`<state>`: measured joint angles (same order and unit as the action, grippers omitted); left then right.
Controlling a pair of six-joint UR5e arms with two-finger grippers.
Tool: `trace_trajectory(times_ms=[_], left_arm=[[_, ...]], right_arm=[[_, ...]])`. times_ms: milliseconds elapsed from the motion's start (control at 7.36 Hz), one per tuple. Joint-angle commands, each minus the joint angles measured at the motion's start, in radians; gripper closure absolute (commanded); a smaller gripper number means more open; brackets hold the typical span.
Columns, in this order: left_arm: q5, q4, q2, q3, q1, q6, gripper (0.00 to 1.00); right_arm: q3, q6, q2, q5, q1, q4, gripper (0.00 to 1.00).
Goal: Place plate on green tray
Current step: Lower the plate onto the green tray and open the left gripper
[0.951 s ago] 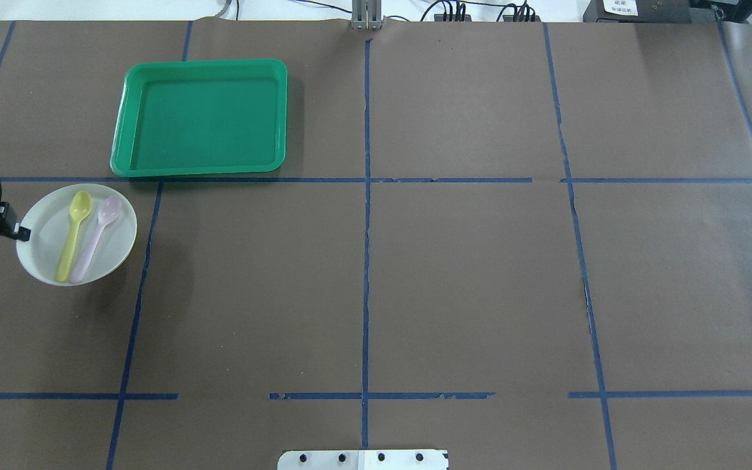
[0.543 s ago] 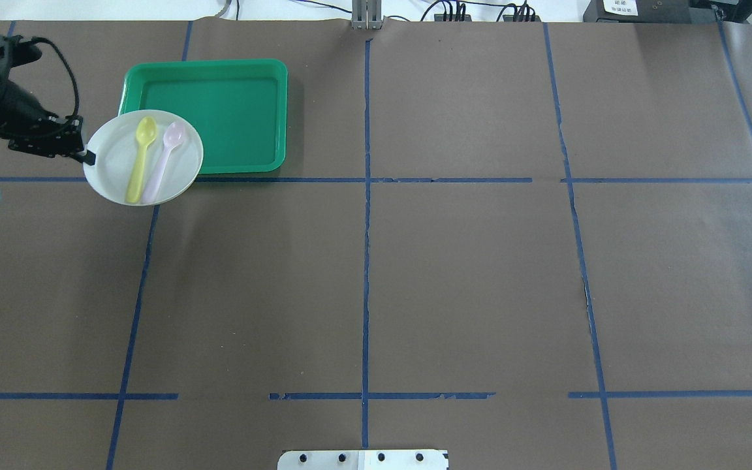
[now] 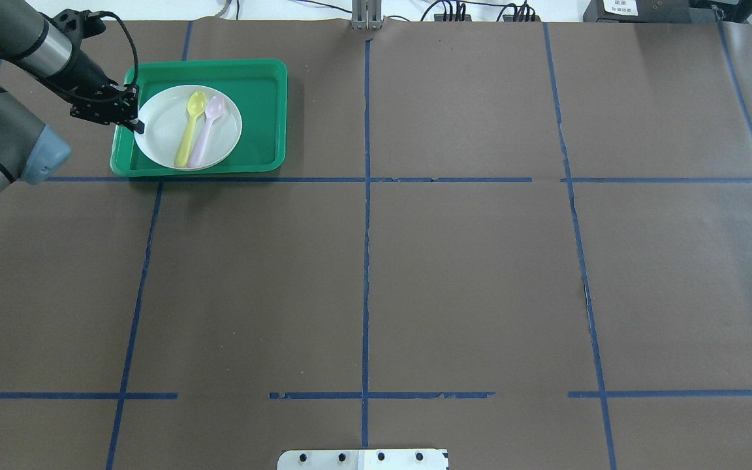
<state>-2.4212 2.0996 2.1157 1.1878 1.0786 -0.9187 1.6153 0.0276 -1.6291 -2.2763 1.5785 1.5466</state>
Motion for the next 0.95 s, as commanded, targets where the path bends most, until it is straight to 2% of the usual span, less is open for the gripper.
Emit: trace_trajectory(times_ms=[0, 272, 543, 815], left_arm=[[-0.001, 0.066, 0.045, -0.101, -0.005, -0.095, 1.00], [-0.006, 0.105, 0.078, -0.167, -0.003, -0.150, 1.00], [0.005, 0.239, 0.115, -0.293, -0.006, -0.160, 1.00], [0.030, 0.255, 0.121, -0.307, -0.014, -0.175, 1.00]], right_arm=[[0.000, 0.000, 0.000, 0.000, 0.000, 0.000, 0.00], [0.000, 0.000, 0.000, 0.001, 0.000, 0.000, 0.00], [0.000, 0.000, 0.000, 0.000, 0.000, 0.001, 0.00], [0.000, 0.000, -0.002, 0.000, 0.000, 0.000, 0.00]])
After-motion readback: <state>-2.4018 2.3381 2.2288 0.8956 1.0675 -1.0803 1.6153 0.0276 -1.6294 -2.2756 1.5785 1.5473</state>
